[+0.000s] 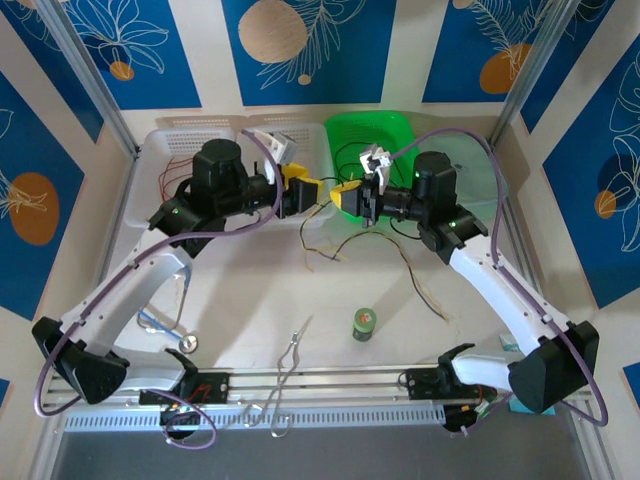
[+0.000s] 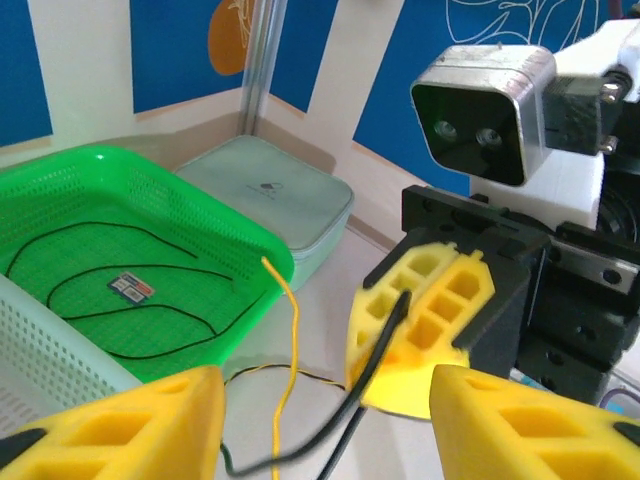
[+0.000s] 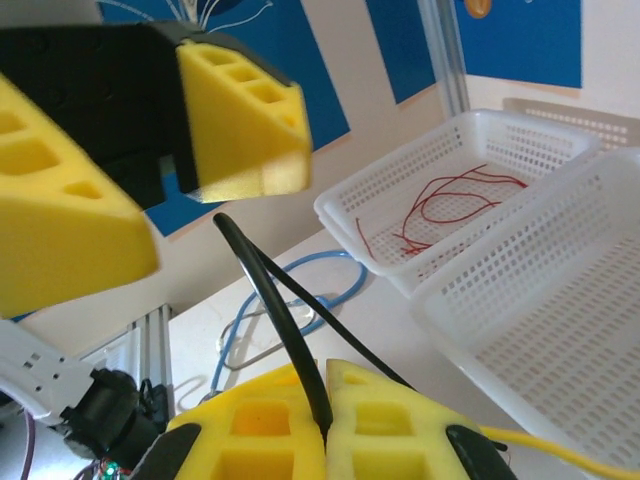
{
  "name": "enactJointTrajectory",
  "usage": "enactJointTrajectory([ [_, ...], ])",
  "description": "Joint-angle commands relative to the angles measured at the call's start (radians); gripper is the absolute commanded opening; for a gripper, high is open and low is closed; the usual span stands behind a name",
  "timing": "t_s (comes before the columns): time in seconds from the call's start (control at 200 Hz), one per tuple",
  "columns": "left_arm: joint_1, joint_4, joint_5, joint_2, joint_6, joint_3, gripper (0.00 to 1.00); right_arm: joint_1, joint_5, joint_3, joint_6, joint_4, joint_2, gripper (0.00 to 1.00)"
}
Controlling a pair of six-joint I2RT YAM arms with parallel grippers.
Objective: Untangle the cables
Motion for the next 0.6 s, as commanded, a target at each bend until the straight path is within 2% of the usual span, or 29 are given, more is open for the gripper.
enactJointTrajectory([
  [0.0,-0.002,-0.071,0.058,0.028,0.050,0.038,0.48,0.007,-0.046,0.040,-0.028,-0.045,0.011,0.00],
  [0.14,-0.002,-0.084,0.063,0.032,0.059,0.037,0.33,0.010,-0.062,0.058,-0.033,-0.055,0.019,0.00],
  [0.255,-0.002,-0.088,0.061,0.031,0.054,0.038,0.01,0.012,-0.065,0.070,-0.041,-0.069,0.021,0.00],
  [0.375,-0.002,-0.080,0.045,0.023,0.043,0.030,0.00,0.011,-0.043,0.071,-0.033,-0.071,0.016,0.00],
  [0.47,-0.002,-0.065,0.011,0.002,0.041,0.013,0.00,-0.013,-0.009,0.058,0.028,-0.058,0.001,0.41],
  [0.56,-0.001,-0.059,-0.009,-0.011,0.040,0.006,0.00,-0.066,0.017,0.018,0.188,0.001,-0.022,0.56],
  [0.595,-0.002,-0.055,-0.007,-0.012,0.034,0.003,0.00,-0.090,0.017,0.006,0.264,0.018,-0.026,0.59],
])
